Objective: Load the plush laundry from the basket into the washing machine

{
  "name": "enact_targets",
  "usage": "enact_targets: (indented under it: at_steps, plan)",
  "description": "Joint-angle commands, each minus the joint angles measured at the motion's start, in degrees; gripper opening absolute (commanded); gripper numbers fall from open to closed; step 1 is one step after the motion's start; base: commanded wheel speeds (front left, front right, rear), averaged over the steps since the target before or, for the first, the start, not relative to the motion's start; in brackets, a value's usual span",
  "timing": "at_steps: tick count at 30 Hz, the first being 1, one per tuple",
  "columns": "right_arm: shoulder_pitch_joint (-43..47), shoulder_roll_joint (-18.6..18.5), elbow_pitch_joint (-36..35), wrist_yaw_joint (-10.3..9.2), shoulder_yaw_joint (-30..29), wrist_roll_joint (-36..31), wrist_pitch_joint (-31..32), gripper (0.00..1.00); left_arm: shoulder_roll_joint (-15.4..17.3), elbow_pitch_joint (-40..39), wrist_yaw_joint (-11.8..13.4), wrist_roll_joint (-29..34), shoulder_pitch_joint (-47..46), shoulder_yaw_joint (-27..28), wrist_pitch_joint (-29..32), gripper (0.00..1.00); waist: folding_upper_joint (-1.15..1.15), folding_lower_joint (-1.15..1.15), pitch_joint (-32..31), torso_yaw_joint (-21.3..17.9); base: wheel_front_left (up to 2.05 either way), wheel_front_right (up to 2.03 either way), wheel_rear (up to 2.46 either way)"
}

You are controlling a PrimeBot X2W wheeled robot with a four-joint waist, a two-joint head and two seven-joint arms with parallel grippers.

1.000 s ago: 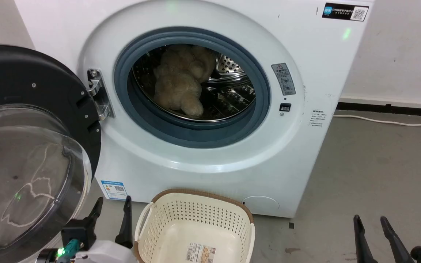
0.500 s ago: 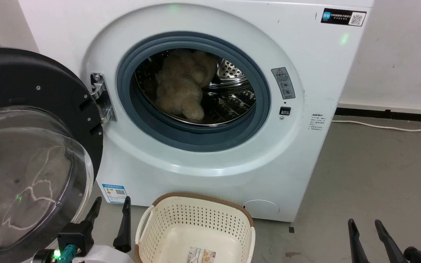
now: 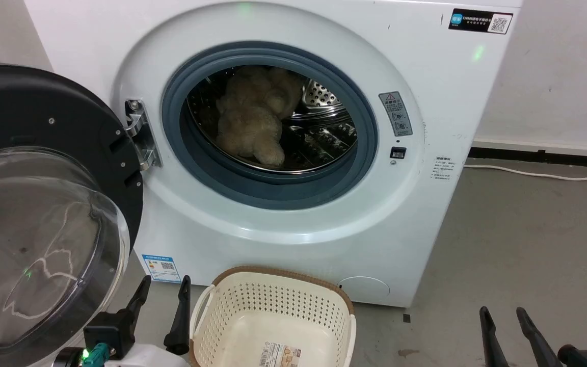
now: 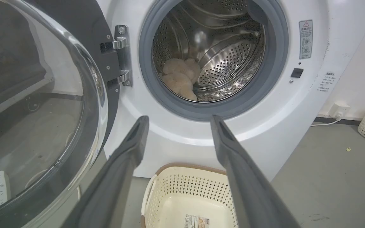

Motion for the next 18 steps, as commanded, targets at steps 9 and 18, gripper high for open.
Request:
enact_targets:
  at_steps: [9, 18]
  plan:
    - [-0.25, 0.0, -0.03, 0.0, 0.09, -0.12, 0.2, 0.0, -0.21, 0.0, 0.03, 0.38, -0.04, 0.21, 0.05, 0.0, 0.0, 0.0, 0.1, -0.09, 0.0, 0.0, 0.0]
    - [-1.1, -0.01, -0.26, 0.0, 0.29, -1.24, 1.02, 0.0, -1.04, -0.41, -0.2, 1.89, -0.18, 1.04, 0.75, 0.0, 0.0, 0.0, 0.41, -0.33, 0.0, 0.0, 0.0]
